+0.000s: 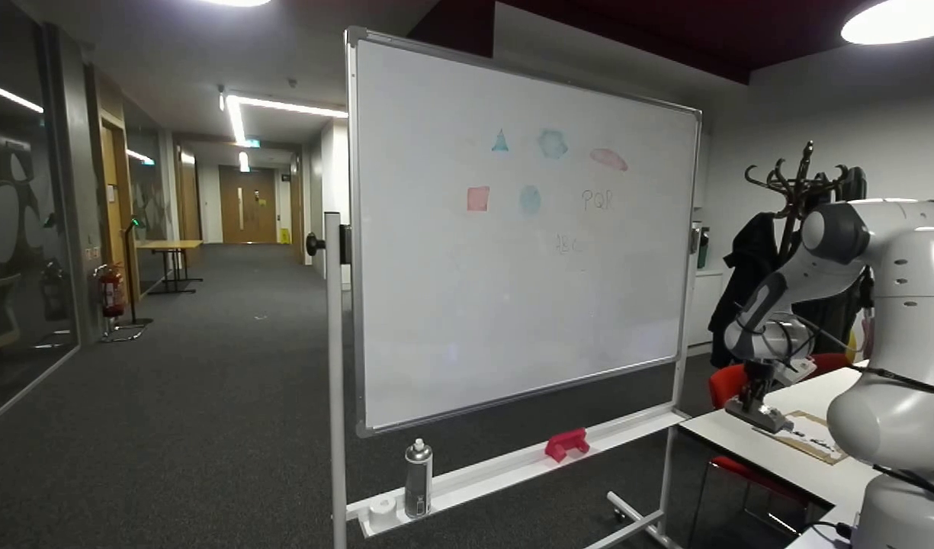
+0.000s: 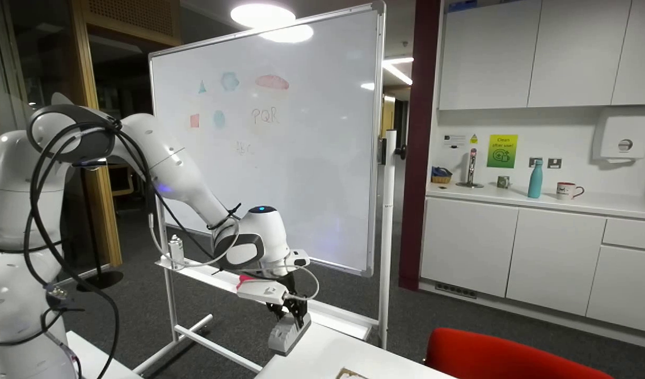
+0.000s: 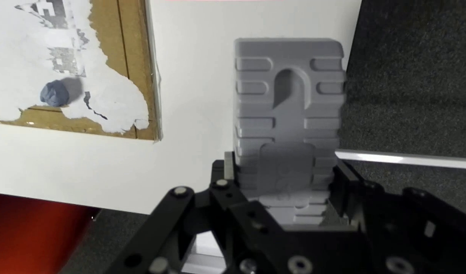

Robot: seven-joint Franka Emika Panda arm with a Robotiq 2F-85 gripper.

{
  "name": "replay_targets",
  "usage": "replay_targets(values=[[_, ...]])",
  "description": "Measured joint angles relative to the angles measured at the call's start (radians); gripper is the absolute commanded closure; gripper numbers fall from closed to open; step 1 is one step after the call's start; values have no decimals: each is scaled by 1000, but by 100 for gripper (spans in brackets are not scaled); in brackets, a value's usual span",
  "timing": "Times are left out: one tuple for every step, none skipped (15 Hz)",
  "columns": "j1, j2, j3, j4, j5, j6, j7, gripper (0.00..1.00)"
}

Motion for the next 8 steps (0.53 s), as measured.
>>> replay_targets(values=[[54,0,-40,3,-72,-20,81,67],[102,0,-72,4,-131,-41,152,67],[147,0,-97,5,-179,-59,212,67],[182,0,-114,3,-218,-72,259,67],[211,0,-124,0,-248,-79,295,67],[235,0,-132,-5,-275,-80,322,67],[255,0,-139,-12,-298,-80,344,67],[270,-2,-143,-20,-321,-80,362,67]])
